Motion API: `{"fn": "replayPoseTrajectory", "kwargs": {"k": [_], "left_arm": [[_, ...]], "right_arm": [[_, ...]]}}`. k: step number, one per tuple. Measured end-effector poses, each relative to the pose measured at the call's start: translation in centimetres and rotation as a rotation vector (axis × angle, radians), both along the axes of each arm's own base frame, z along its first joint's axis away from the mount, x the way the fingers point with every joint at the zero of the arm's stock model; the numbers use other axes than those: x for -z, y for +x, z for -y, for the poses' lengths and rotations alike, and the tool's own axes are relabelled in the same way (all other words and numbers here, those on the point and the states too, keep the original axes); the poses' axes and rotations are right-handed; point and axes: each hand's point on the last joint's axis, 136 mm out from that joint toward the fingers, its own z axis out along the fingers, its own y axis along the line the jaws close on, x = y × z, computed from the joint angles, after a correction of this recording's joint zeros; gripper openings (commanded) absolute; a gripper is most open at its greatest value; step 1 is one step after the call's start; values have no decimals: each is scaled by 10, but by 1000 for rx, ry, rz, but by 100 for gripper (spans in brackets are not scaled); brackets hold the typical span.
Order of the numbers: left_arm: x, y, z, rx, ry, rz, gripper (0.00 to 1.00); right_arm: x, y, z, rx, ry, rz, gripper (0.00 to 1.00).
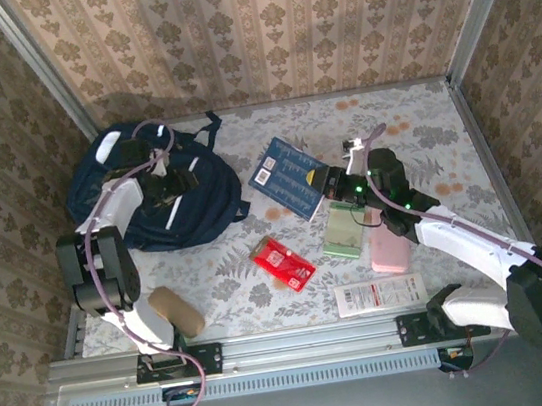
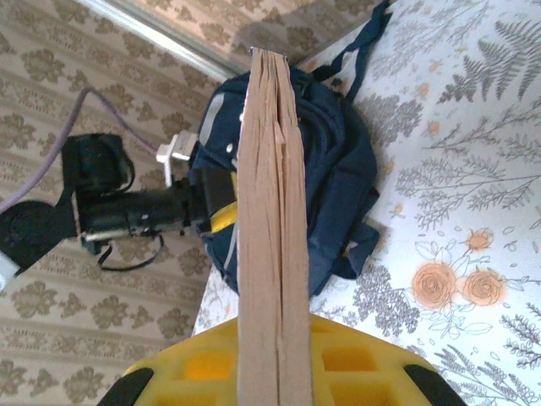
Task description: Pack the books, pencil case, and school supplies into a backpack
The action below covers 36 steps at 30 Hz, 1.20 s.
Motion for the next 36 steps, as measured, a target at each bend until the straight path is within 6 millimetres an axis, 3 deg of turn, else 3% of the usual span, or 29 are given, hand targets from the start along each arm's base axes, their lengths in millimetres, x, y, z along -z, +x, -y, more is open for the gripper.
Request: {"fn": "replayPoseTrajectory", "kwargs": {"k": [11,18,20,23,24,30,36], "left_arm": [[-5,3,25,80,-133,38,45],[28,7,26,77,-135,-36,32],[31,8,23,72,-116,-40,22],[33,8,17,72,-54,-39,0],[32,9,17,81,-33,-36,0],[15,14,27,123,56,-13,0],[-43,27,62,203,73,94,0]], "right_arm": [[26,-3,1,-37,-6,-64,0],[23,0,1,-40,20,-63,0],[21,0,1,-42,25,-55,0],[19,1,1,-43,28,-49,0],[19,1,2,-42,28,-49,0],[21,5,8,-23,25,-56,0],[36,5,19,4,-10,-111,0]]}}
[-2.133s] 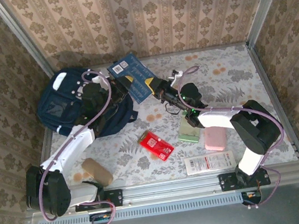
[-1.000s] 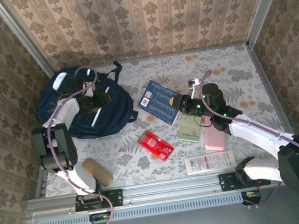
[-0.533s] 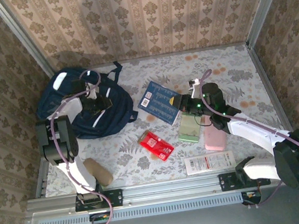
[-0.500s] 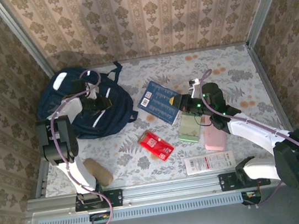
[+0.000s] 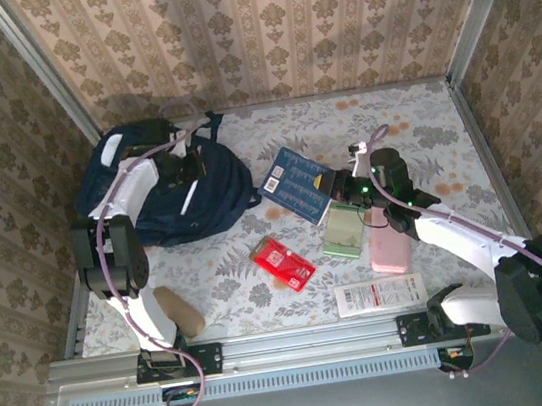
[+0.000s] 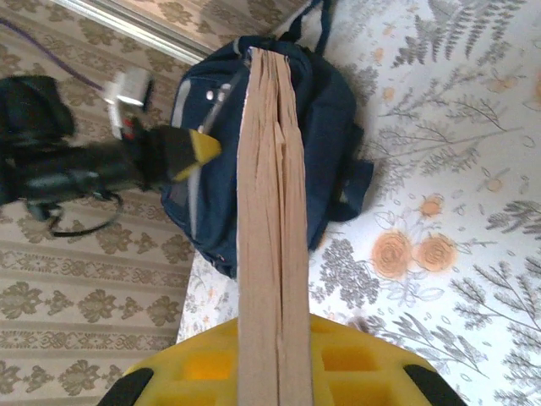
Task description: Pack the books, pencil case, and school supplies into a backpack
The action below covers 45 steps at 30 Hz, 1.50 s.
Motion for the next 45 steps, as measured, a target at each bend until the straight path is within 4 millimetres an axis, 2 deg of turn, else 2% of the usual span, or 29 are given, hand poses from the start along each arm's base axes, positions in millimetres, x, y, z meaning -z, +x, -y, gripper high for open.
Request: {"fn": "replayPoseTrajectory", "kwargs": {"k": [5,10,16,22,24,28,33,36,40,45], "left_arm": [[-63,-9,23,66,-49,115,0],[-111,-25,28,91,-143,190,0],[-138,-36,26,88,-269,212,0],[-154,-44,33,105,-345,224,0],[-158,-44,38,110,-370,222,0],[-167,-46,49,129,-427,227,0],[-175,-52,66,174,-472,227,0],[-177,-57,76,204,-488,221,0],[-180,-61,81,220,-513,214,0],[-186,-56,80,204,-532,230,0]], "right_arm": [[5,-4,2,-11,-37,-18,0],[-1,-3,3,-8,-46,-5,0],[-5,0,0,-17,-35,-3,0],[-7,9,-18,-67,-4,-37,0],[-13,13,-29,-89,12,-39,0],[-29,25,-64,-150,61,-37,0],[-35,37,-110,-214,74,-58,0],[-33,52,-138,-212,61,-93,0],[-15,81,-172,-173,36,-164,20],[23,126,-218,-110,28,-214,44]]}}
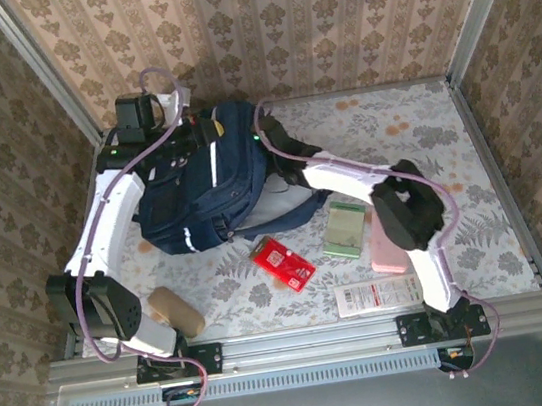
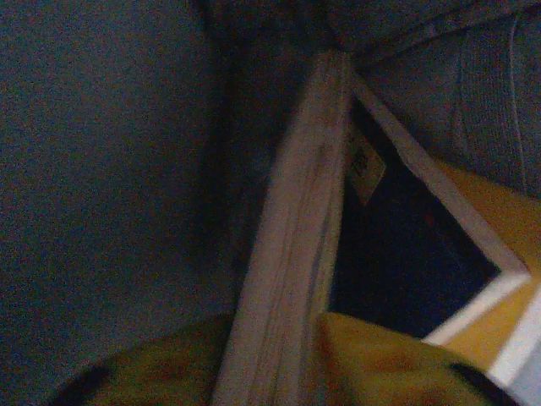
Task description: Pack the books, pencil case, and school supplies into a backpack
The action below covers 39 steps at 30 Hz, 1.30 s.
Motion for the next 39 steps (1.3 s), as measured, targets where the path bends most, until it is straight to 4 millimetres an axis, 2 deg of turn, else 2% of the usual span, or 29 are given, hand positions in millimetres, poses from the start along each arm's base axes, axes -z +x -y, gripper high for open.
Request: {"fn": "replayPoseTrajectory", "kwargs": {"k": [1,2,4,5,6,8,11,15,19,22,27,31,34,36,39], "left_arm": [[0,2,-2,-14,2,0,0],[1,5,-7,-35,3,-5,0],[-1,11,-14,-65,-3,-7,0],[-1,13,-17,-76,-11,-13,0],[-2,14,-18,-84,-18,-17,0],[-4,16,-20,-96,-29,-20,0],[-4,17,-22,-103,-30,-23,0],[-2,21,-31,-127,-24,-28,0],[2,27,-46,-168,-7,-33,0],[10,27,-49,-179,26,-41,0],[33,30,-46,-184,97,-69,0],[54,34,-41,-179,160,-88,0],[75,36,-34,-164,202,-114,0],[91,37,-31,-157,224,-141,2],[113,37,-28,-147,255,-182,4]], "right_arm": [[1,8,-7,8,11,6,49],[1,17,-15,13,26,18,58],[-4,27,-20,24,52,42,84],[-6,28,-21,23,56,53,93],[-9,28,-21,21,60,65,96],[-12,24,-17,16,48,101,98],[-14,3,1,2,-6,134,100],[-35,-26,27,-28,-74,199,100],[-55,-47,61,-24,-208,288,100],[-55,-61,94,-3,-345,345,100],[-63,-80,149,46,-596,416,100],[-74,-101,187,115,-643,476,100],[-64,-125,222,161,-592,469,97],[-57,-125,244,204,-589,415,100],[-45,-121,255,225,-597,350,100]]}}
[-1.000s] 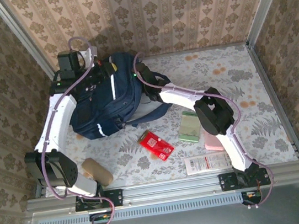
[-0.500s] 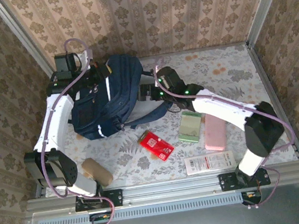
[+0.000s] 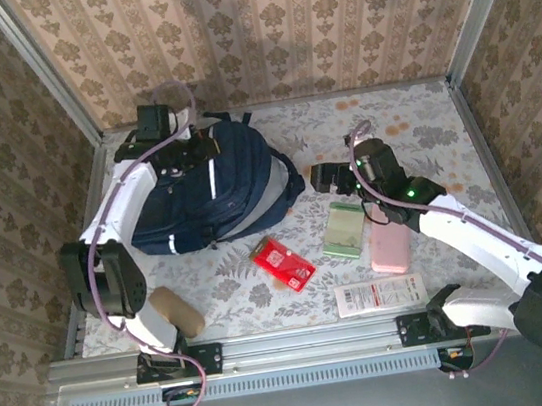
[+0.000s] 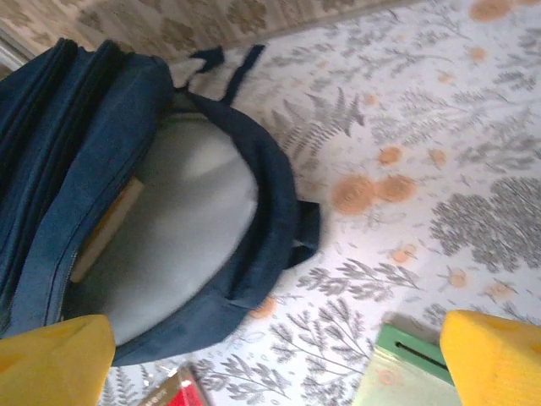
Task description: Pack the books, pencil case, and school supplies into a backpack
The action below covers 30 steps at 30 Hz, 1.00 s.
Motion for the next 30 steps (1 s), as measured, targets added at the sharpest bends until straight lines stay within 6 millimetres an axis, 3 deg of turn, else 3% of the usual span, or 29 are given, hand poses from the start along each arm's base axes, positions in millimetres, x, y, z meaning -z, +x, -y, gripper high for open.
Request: {"fn": "replayPoseTrajectory", "kwargs": {"k": [4,8,12,16,22,30], "left_arm": [[25,1,5,14,22,-57,10],[41,-1,5,18,30,-90,40],[47,-5,5,20,23,-108,54],[58,-10,1,14,13,-134,58],[82,-42,-11,-4,26,-191,61],[80,-62,-12,-4,47,-130,62]], "right_arm": [[24,-15,-12,-75,6,-115,100],[55,-34,-26,-173,-52,-232,100],[78,-51,-44,-276,-115,-299,97],[106,-63,-66,-405,-193,-406,89],[138,-76,-88,-524,-192,-533,79],[165,-60,-117,-581,-210,-545,49]]}}
